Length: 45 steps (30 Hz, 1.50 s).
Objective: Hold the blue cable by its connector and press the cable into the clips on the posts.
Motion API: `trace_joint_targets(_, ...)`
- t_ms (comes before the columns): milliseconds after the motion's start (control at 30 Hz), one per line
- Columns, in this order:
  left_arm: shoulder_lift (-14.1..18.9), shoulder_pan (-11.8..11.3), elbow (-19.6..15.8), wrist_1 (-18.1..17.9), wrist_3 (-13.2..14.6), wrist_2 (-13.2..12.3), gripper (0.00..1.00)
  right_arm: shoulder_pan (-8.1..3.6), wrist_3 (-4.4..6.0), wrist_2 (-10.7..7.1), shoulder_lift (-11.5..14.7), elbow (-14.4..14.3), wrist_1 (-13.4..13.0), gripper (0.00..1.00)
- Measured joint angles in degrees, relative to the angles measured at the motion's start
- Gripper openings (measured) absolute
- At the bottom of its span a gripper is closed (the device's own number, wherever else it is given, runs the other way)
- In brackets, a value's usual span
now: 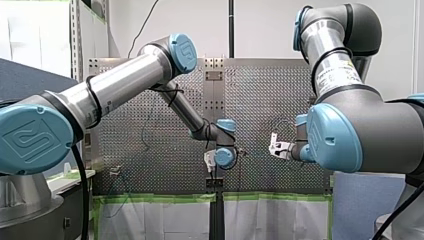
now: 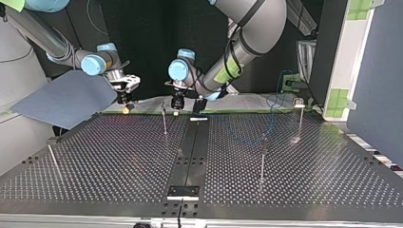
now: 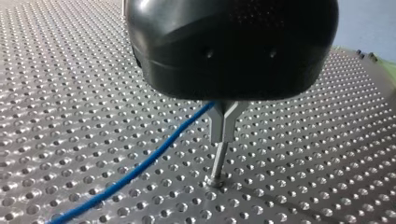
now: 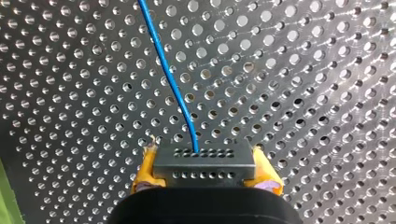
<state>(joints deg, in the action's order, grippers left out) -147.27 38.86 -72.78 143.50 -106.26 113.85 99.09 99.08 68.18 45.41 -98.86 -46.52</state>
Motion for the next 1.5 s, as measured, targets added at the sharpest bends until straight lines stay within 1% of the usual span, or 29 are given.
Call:
trace_joint_targets(367,-0.08,-0.85,0.5,0.15,-0.61,-1.84,0.0,0.07,-0.1,0.05,-0.07,0.66,-0.03,0.0)
trace_joint_targets(500,-1.09,-1.03,1.95,1.13,-1.0,-2.53,0.0,0.07,-0.09,0.55,-0.15,0.77,-0.15,0.0)
trace_joint_targets(667,-2.46,-1.31,4.57,3.48,-1.14,-3.32,0.0,0.03,-0.02,1.05,-0.36,1.3,-0.03,0.0)
trace_joint_targets(933,-2.68,-2.23,5.62,4.23,-1.42,-4.57,0.0,0.08,-0.13,1.24,-2.91,3.85,1.46,0.0)
trace_joint_targets(1133,-2.69,-3.11,6.1,4.29,-1.42,-5.66,0.0,0.09,0.03,1.4,-3.28,5.54,2.33,0.0)
trace_joint_targets(1367,-2.66,-3.4,6.53,4.45,-1.27,-5.83,0.0,-0.15,0.12,1.81,-3.41,6.52,2.52,0.0)
trace_joint_targets(1500,-2.64,-3.46,6.55,5.08,-0.96,-5.86,0.0,-0.32,0.12,2.43,-3.43,6.95,2.41,0.0)
